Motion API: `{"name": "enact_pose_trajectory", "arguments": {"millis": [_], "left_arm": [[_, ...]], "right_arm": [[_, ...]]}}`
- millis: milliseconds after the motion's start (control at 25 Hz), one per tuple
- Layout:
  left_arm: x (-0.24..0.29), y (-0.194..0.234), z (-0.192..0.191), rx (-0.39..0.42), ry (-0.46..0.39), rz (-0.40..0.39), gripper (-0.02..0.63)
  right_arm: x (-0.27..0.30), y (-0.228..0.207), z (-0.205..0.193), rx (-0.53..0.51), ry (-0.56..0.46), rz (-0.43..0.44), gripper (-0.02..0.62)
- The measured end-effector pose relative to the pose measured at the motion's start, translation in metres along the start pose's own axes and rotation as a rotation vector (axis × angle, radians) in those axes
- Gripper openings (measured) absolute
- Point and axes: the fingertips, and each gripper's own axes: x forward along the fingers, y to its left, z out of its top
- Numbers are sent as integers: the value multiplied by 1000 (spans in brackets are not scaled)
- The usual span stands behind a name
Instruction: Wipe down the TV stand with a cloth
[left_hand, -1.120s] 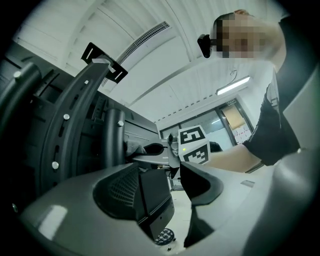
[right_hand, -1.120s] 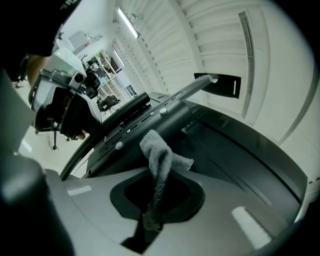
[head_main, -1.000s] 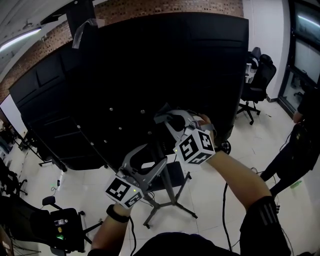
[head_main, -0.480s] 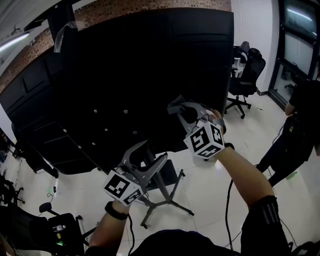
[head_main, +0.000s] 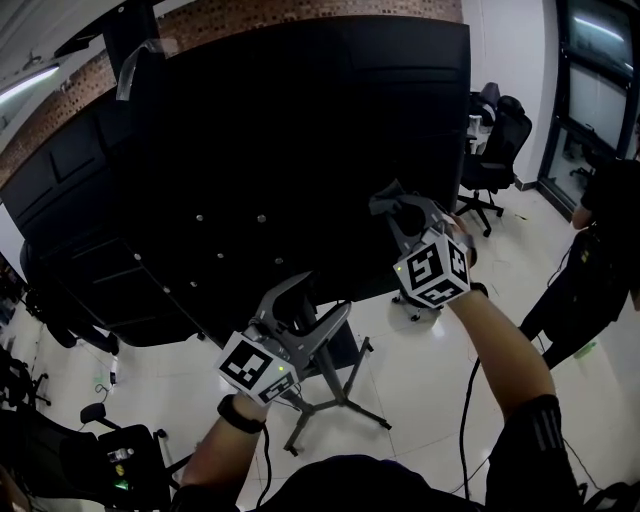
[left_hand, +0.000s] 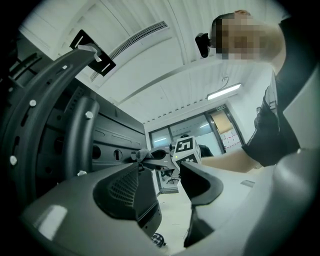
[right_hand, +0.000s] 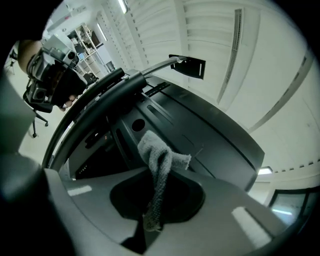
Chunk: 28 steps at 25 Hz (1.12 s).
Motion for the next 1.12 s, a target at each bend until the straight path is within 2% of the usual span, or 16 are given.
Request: {"name": "enact_pose_trajectory", "arguments": {"millis": [160, 320, 440, 760, 1120], "left_arm": [[-15, 5, 1, -13, -6, 0, 283], [-40, 16, 9, -11, -20, 8, 284], [-66, 30, 16, -9, -32, 20, 284], [-161, 73, 46, 21, -69, 73, 284], [-285, 138, 66, 44, -86, 177, 282]], "right_arm": [[-12, -1, 21, 28, -28, -24, 25], [-24, 7, 64, 55, -101, -20, 25], [-27, 21, 101, 33, -134, -26, 25], [-25, 83, 231, -88, -214, -1, 25], [15, 186, 375, -169, -336, 65, 25]]}}
